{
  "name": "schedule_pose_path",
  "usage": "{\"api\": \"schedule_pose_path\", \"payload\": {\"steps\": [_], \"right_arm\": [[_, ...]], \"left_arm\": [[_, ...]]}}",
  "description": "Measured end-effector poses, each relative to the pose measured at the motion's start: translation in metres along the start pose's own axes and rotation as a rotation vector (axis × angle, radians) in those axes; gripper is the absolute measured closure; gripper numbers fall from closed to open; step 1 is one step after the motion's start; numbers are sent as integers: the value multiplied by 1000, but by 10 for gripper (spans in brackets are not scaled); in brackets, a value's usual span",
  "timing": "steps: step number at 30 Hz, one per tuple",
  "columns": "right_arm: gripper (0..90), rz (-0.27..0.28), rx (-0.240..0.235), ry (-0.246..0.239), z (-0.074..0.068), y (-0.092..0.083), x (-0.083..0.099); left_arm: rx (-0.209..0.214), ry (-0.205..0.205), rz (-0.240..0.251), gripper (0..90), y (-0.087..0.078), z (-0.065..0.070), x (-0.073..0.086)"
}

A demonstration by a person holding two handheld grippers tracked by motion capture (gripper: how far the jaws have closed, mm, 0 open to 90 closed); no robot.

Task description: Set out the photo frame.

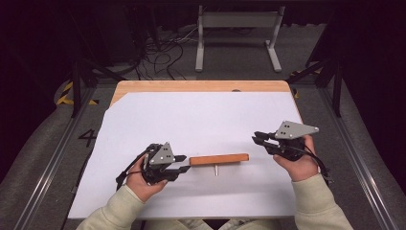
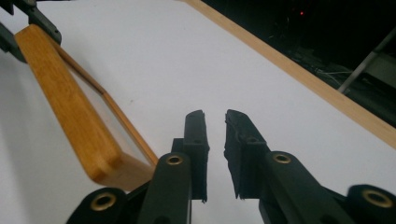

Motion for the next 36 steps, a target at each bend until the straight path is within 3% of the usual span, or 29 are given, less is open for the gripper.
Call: {"api": "schedule_pose_path", "payload": {"steps": [6,12,17,28,36], "right_arm": [[900,-68,-65,32,-8,-3,13],[900,-138,-108,41,-15,-2,28],[900,-231,-180,26,-25,8,44],[900,-258,-249,37,-38,37,59],[900,-267,-257,49,-40,51,64]], "left_arm": [[62,12,42,740,-13,-1,2],[12,-41,33,794,-19,-12,5],[-35,-90,14,836,-20,-21,7],[-80,-151,-19,900,-10,-36,15],[-90,-144,-44,900,-5,-36,16]]}}
Point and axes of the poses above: each handheld gripper's, and its own axes: y roughly forward along the jaws, x roughly out of its underside, z roughly to its right, the point moved 4 cm from there along y, roughly forward along the jaws, and after that the axes turned 5 degrees about x, right-handed, at the moved point
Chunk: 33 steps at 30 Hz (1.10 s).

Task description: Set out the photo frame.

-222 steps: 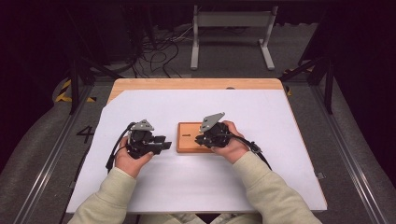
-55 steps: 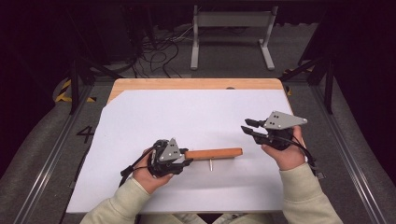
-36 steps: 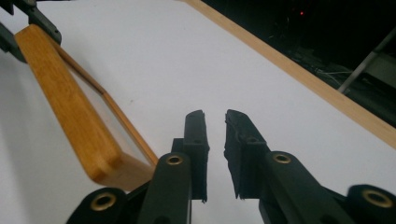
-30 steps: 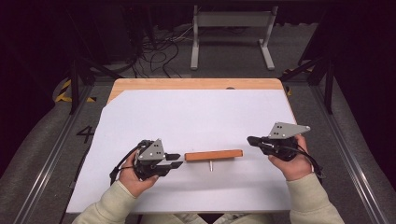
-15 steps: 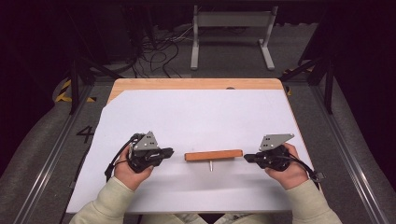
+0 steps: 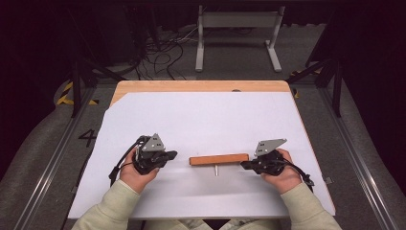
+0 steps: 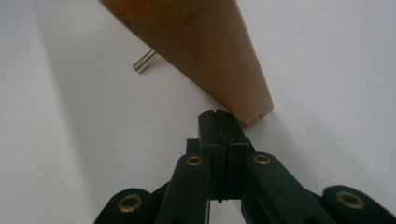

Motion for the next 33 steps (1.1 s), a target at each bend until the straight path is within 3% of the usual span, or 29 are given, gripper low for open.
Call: {"api": "schedule_pose_path", "payload": {"steps": [16,28,33], "right_arm": [[900,28,30,76,24,17,-10],[900,58,71,147,48,36,-30],[900,82,88,156,50,45,-43]], "left_arm": [[13,-1,-29,900,7,4,4],[46,16,-66,900,23,12,3],[61,-3,-75,900,29,12,3]]}}
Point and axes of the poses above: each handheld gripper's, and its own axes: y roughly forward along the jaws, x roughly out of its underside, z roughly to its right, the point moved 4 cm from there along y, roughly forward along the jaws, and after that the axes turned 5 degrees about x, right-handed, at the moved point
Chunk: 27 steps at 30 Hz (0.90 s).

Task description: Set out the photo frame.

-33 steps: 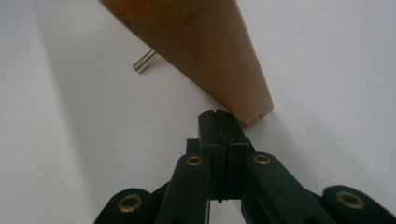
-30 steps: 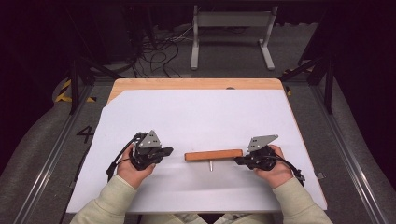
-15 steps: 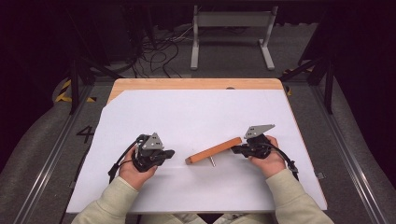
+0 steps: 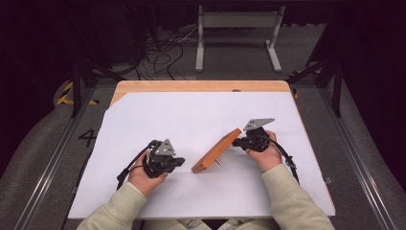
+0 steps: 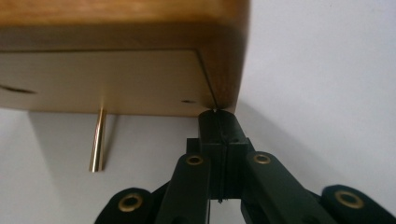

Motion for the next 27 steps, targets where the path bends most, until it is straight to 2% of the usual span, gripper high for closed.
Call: {"api": "schedule_pose_path", "payload": {"steps": [5,9,14,17,18,20,21,23,27], "right_arm": [[900,2,18,11,-2,7,-7],[900,2,35,27,1,2,-5],[900,12,57,20,2,-13,-4],[900,32,68,13,2,-29,0],[900,32,68,13,2,-29,0],[900,43,72,18,3,-38,3],[900,49,74,22,3,-41,4],[900,60,77,26,3,-50,7],[900,74,89,32,3,-65,11]], "left_arm": [[20,-13,-9,900,7,1,-2],[31,-19,-22,900,17,2,-4],[27,-30,-47,900,28,2,-6],[54,-33,-57,900,33,3,-7],[67,-27,-60,900,35,5,-8],[51,0,-82,900,38,9,-9],[56,2,-86,900,38,10,-9],[87,-7,-89,900,39,12,-9],[115,22,-94,900,43,22,-12]]}}
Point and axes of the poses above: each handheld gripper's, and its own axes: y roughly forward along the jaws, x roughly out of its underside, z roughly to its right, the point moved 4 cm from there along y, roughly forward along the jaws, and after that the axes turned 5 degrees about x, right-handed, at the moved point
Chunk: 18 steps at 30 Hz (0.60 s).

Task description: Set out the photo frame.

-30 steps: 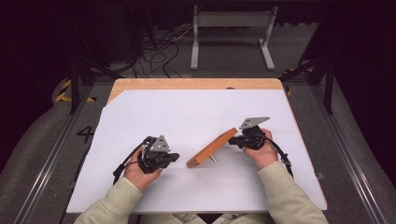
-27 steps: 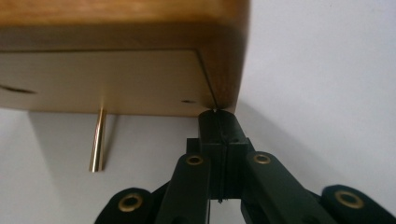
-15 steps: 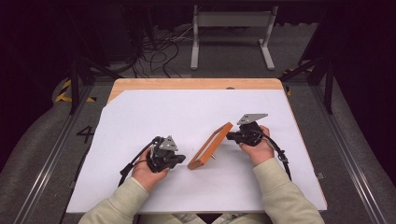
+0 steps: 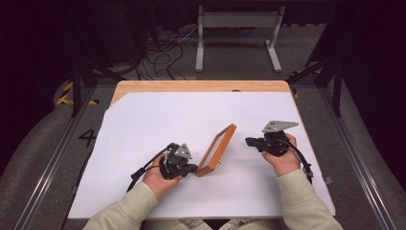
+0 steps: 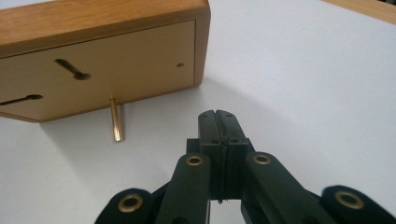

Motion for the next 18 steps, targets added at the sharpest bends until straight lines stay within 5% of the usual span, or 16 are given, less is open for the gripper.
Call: {"api": "schedule_pose_path", "payload": {"steps": [6,18], "right_arm": [[900,18,16,9,2,-18,5],[900,22,20,15,1,-28,11]], "left_arm": [[29,39,-8,900,7,13,-6],[99,88,-2,900,19,31,-19]]}}
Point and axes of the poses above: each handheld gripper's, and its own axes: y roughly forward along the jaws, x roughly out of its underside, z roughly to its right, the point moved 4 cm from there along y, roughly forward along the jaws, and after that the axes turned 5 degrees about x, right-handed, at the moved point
